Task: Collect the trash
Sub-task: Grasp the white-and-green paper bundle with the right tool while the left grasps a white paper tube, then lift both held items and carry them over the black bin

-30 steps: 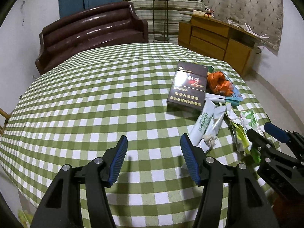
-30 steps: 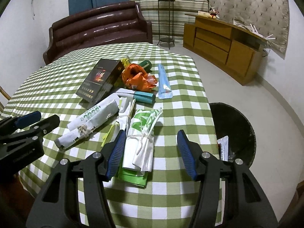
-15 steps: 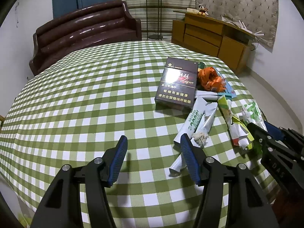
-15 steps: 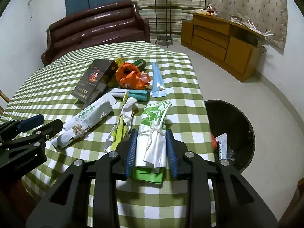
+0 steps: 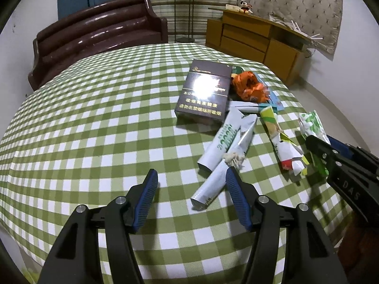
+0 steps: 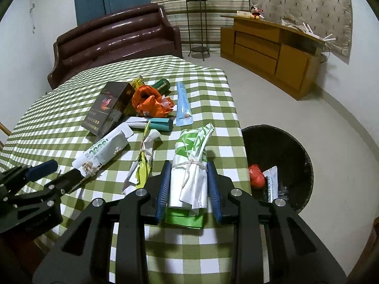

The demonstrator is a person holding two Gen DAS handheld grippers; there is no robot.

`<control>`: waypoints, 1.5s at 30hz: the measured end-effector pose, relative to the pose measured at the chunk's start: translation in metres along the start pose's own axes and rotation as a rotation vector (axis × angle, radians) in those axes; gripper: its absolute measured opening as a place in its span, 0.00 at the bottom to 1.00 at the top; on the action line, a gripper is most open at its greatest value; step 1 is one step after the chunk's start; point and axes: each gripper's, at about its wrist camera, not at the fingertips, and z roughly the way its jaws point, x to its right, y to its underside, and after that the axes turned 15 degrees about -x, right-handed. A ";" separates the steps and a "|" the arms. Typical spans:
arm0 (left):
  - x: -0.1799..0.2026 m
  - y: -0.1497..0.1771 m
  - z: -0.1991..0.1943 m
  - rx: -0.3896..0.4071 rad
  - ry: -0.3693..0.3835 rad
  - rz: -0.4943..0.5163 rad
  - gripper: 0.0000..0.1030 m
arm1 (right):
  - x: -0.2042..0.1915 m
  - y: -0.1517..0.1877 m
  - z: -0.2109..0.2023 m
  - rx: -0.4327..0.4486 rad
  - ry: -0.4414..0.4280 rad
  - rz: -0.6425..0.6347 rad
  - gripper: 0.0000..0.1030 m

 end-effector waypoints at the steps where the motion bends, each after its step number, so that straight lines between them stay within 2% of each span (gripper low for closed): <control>1: 0.002 0.001 0.000 0.001 0.004 0.007 0.57 | 0.000 0.000 0.000 0.000 0.000 0.000 0.29; 6: 0.011 0.004 0.003 -0.010 0.039 0.033 0.57 | 0.004 0.001 -0.002 0.006 0.003 0.007 0.29; 15: 0.029 0.009 0.003 -0.015 0.079 0.079 0.37 | 0.012 0.003 -0.005 0.009 0.006 0.022 0.29; 27: 0.038 -0.001 0.008 0.001 0.056 0.067 0.37 | 0.020 0.006 -0.006 0.010 0.009 0.032 0.29; 31: 0.046 -0.003 0.010 0.008 0.059 0.097 0.21 | 0.022 0.007 -0.007 0.010 0.007 0.035 0.29; 36: 0.050 -0.003 0.010 0.006 0.073 0.098 0.21 | 0.024 0.007 -0.007 0.007 0.005 0.038 0.29; 45: 0.050 -0.011 0.015 0.023 0.036 0.082 0.22 | 0.027 0.007 -0.006 0.005 0.006 0.038 0.29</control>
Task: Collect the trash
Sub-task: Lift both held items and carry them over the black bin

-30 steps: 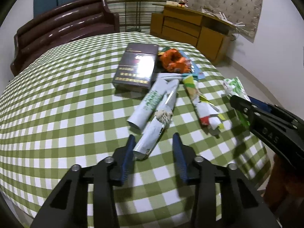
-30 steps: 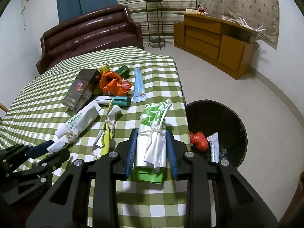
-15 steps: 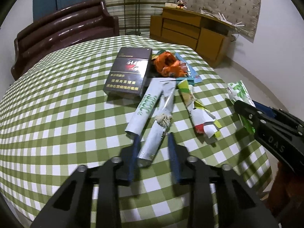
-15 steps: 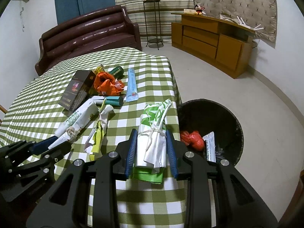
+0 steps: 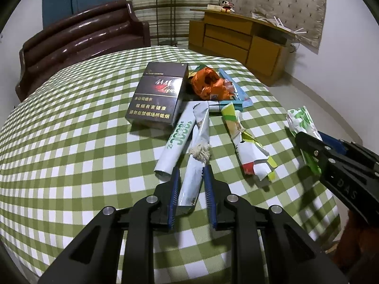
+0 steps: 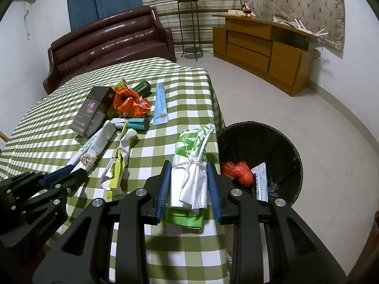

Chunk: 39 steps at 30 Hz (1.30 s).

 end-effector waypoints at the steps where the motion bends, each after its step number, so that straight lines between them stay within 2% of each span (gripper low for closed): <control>1: 0.001 0.000 0.000 0.003 -0.002 0.006 0.21 | 0.000 0.000 0.000 0.000 0.000 -0.001 0.29; 5: 0.003 0.001 0.000 0.014 -0.003 0.016 0.13 | 0.000 0.000 0.000 0.000 -0.001 -0.002 0.29; 7: 0.002 0.002 -0.001 0.015 0.004 0.017 0.12 | 0.000 0.000 0.000 -0.001 0.000 -0.003 0.29; 16: 0.008 0.012 -0.008 0.017 0.035 0.028 0.11 | 0.000 0.000 -0.004 0.011 0.005 -0.012 0.29; 30: 0.007 0.020 -0.020 0.022 0.037 0.020 0.12 | -0.002 0.000 -0.005 0.010 0.006 -0.017 0.29; 39: 0.019 0.023 -0.040 0.087 0.011 0.069 0.12 | 0.000 0.000 -0.007 0.014 0.006 -0.013 0.29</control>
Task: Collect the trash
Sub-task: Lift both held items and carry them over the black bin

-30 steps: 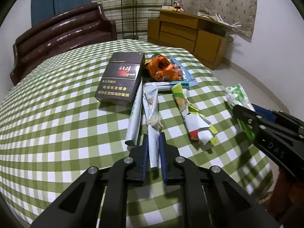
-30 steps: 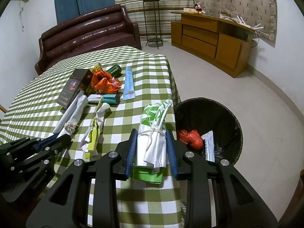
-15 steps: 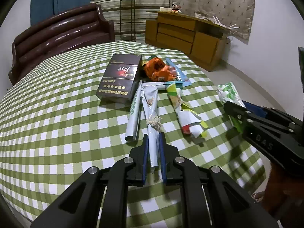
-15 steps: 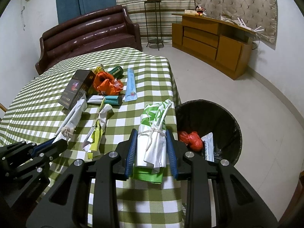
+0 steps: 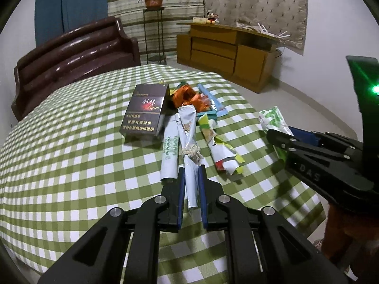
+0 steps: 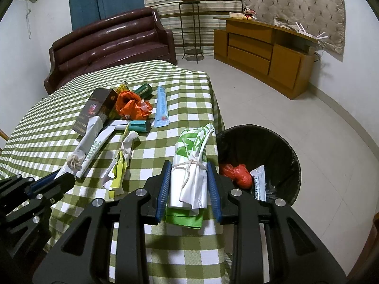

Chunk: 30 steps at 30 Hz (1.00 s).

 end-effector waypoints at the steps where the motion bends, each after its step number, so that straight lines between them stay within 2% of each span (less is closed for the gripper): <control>1: 0.000 0.000 -0.001 0.004 -0.002 0.002 0.12 | 0.001 0.000 -0.001 0.002 0.000 0.001 0.29; 11: 0.012 -0.019 0.001 0.035 0.001 0.010 0.12 | 0.020 -0.002 -0.010 0.034 0.037 0.031 0.29; 18: 0.035 -0.043 0.006 0.080 0.008 0.041 0.12 | 0.046 -0.006 -0.016 0.059 0.087 0.074 0.29; 30: 0.081 -0.076 0.029 0.093 0.034 0.105 0.12 | 0.095 -0.018 -0.015 0.093 0.161 0.139 0.29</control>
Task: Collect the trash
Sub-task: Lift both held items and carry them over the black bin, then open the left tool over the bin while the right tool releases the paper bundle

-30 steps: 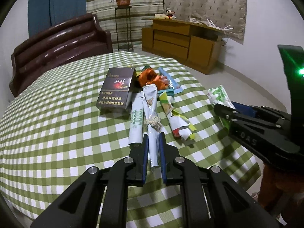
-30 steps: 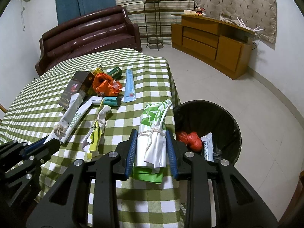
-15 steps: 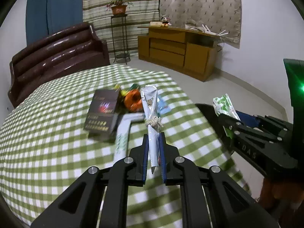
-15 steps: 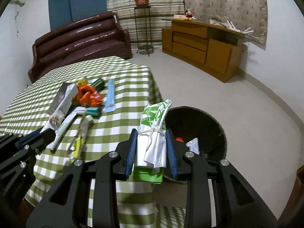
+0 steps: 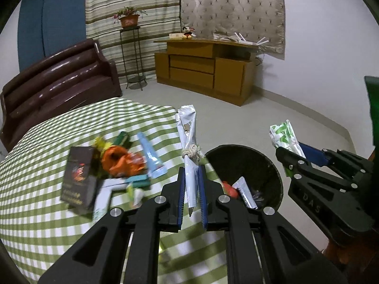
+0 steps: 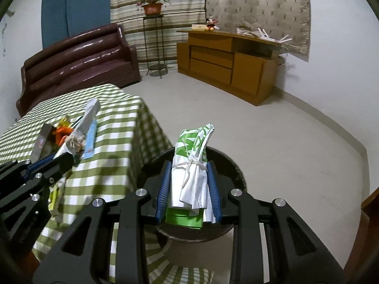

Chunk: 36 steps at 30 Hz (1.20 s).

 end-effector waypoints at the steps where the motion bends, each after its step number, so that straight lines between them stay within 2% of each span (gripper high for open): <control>1: 0.003 -0.003 0.004 -0.005 0.001 0.003 0.12 | 0.002 -0.002 0.001 0.003 0.004 0.000 0.29; 12: 0.034 -0.022 0.030 -0.032 -0.012 0.029 0.12 | 0.020 -0.008 0.022 -0.005 0.009 0.019 0.29; 30: 0.053 -0.040 0.057 -0.079 -0.033 0.060 0.12 | 0.038 -0.010 0.051 -0.034 -0.013 0.071 0.30; 33: 0.053 -0.043 0.060 -0.091 -0.033 0.050 0.13 | 0.041 -0.010 0.052 -0.036 -0.011 0.079 0.30; 36: 0.050 -0.045 0.061 -0.094 -0.031 0.037 0.20 | 0.044 -0.010 0.053 -0.040 -0.010 0.089 0.30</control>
